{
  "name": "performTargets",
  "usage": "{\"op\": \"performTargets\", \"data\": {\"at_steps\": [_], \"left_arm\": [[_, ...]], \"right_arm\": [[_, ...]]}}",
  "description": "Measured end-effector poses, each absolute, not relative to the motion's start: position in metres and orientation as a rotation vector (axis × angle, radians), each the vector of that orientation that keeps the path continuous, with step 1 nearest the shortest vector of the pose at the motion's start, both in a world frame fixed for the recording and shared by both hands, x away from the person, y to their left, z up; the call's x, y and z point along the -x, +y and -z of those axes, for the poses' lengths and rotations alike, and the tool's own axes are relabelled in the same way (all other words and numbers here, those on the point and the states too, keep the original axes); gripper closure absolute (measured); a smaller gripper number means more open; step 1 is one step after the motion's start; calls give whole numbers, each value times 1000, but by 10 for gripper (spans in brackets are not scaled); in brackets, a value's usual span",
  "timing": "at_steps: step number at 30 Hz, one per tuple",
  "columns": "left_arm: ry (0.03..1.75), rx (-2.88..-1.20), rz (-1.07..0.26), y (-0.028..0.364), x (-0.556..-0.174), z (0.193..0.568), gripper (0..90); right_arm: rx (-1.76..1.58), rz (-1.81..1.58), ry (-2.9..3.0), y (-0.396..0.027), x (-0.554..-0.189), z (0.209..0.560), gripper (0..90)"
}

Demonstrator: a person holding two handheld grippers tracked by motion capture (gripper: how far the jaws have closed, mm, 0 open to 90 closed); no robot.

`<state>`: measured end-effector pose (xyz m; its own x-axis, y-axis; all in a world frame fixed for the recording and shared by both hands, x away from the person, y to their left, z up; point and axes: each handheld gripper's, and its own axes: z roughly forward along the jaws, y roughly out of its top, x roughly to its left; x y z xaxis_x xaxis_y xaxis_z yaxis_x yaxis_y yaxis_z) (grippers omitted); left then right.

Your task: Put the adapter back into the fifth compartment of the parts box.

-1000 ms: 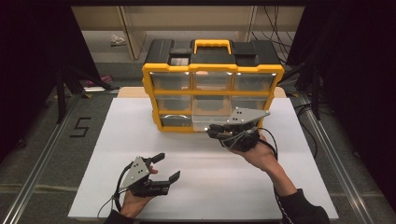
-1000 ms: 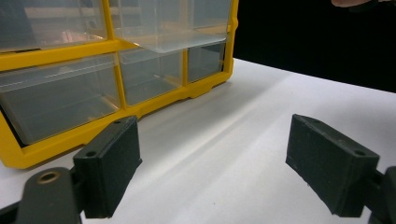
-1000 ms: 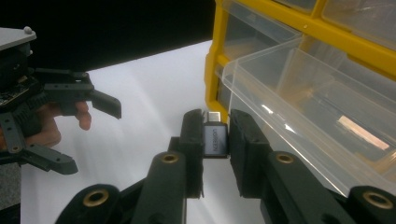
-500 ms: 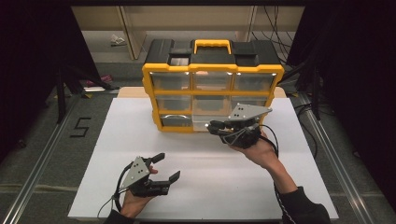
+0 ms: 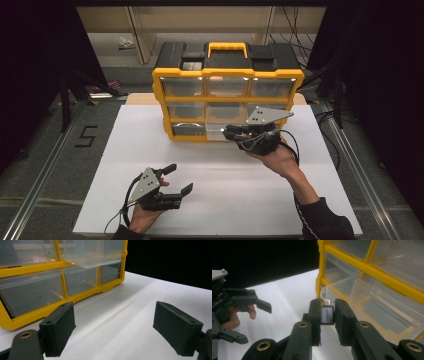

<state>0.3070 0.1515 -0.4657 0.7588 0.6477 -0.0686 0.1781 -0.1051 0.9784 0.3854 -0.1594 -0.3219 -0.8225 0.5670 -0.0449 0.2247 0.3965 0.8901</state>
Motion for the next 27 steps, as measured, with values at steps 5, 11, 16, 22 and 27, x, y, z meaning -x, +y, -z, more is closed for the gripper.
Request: {"op": "performTargets", "data": {"at_steps": [5,11,16,22,27], "left_arm": [[664,-1661,-449,152,-307,466,172],[665,-1661,-450,152,-307,466,171],[665,-1661,-450,152,-307,466,171],[666,-1661,-450,152,-307,466,171],[665,-1661,-450,152,-307,466,171]], "right_arm": [[-689,-1402,2310,-160,-387,319,764],[-696,-1407,2293,-162,-390,315,764],[-717,-1412,2279,-164,-394,314,764],[-737,-1405,2266,-165,-400,314,764],[-756,-1404,2255,-167,-403,315,764]]}}
